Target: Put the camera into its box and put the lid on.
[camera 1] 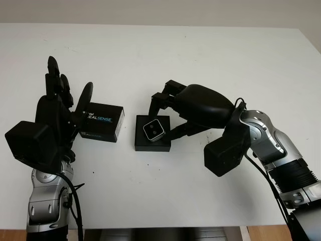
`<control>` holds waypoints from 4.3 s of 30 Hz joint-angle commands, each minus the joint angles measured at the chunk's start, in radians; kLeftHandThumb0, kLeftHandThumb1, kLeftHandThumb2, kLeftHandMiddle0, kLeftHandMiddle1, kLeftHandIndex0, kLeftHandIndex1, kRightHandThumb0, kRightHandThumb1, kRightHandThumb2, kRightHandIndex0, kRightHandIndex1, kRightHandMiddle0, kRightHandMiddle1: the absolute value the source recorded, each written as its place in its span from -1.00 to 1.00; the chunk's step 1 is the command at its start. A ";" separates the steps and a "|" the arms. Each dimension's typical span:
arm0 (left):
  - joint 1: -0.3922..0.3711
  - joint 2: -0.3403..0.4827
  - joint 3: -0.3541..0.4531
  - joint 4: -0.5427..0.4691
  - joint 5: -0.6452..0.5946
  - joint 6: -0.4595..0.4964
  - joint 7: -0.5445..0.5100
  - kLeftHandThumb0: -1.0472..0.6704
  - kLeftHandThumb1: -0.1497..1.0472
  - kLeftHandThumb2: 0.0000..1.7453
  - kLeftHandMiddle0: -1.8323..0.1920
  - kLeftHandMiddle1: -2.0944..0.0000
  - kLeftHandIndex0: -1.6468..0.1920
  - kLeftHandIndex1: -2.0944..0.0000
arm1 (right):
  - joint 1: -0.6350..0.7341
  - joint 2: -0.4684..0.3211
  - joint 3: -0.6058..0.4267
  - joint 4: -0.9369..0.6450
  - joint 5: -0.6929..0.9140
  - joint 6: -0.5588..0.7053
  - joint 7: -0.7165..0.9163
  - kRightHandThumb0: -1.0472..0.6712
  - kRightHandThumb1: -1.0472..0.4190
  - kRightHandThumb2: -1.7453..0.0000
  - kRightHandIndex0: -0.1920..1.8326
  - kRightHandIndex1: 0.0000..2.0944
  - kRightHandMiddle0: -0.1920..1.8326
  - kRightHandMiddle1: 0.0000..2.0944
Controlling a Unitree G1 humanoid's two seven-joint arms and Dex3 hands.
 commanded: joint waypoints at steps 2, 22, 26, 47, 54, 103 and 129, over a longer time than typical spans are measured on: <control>0.010 -0.004 0.004 -0.009 -0.006 -0.013 -0.001 -0.36 1.00 -0.67 0.95 0.95 0.96 0.95 | 0.029 0.007 0.021 0.022 0.009 -0.045 -0.005 -0.27 -0.94 0.95 -0.87 0.31 -0.49 0.60; 0.019 0.002 0.001 -0.015 0.004 -0.005 0.001 -0.36 1.00 -0.66 0.94 0.95 0.95 0.95 | 0.075 0.087 -0.017 0.122 0.153 -0.013 -0.019 -0.27 -0.99 0.94 -0.92 0.14 -0.53 0.85; 0.017 0.001 0.001 -0.012 -0.001 -0.008 -0.001 -0.36 1.00 -0.66 0.94 0.95 0.95 0.95 | 0.089 0.091 -0.023 0.111 0.169 0.017 -0.003 -0.27 -0.97 0.94 -0.91 0.09 -0.53 0.83; 0.015 0.003 0.002 -0.010 -0.005 -0.006 -0.006 -0.37 1.00 -0.66 0.96 0.95 0.97 0.95 | 0.104 0.115 -0.079 0.027 0.315 0.161 0.124 -0.28 -0.98 0.94 -0.92 0.16 -0.57 0.90; 0.018 0.006 0.002 -0.011 0.002 -0.007 -0.007 -0.37 1.00 -0.66 0.95 0.95 0.96 0.95 | 0.113 0.133 -0.101 0.025 0.366 0.146 0.120 -0.28 -1.00 0.92 -0.89 0.05 -0.58 0.84; 0.023 0.008 0.006 -0.001 -0.002 -0.011 -0.019 -0.37 1.00 -0.65 0.96 0.95 0.96 0.95 | 0.253 0.341 -0.174 -0.083 0.453 0.314 -0.061 -0.35 -1.00 0.87 -0.95 -0.02 -0.65 0.86; 0.019 0.011 0.010 -0.001 -0.004 -0.013 -0.018 -0.37 1.00 -0.65 0.95 0.95 0.96 0.95 | 0.219 0.332 -0.204 -0.027 0.459 0.337 -0.068 -0.36 -0.99 0.94 -0.88 -0.10 -0.54 0.75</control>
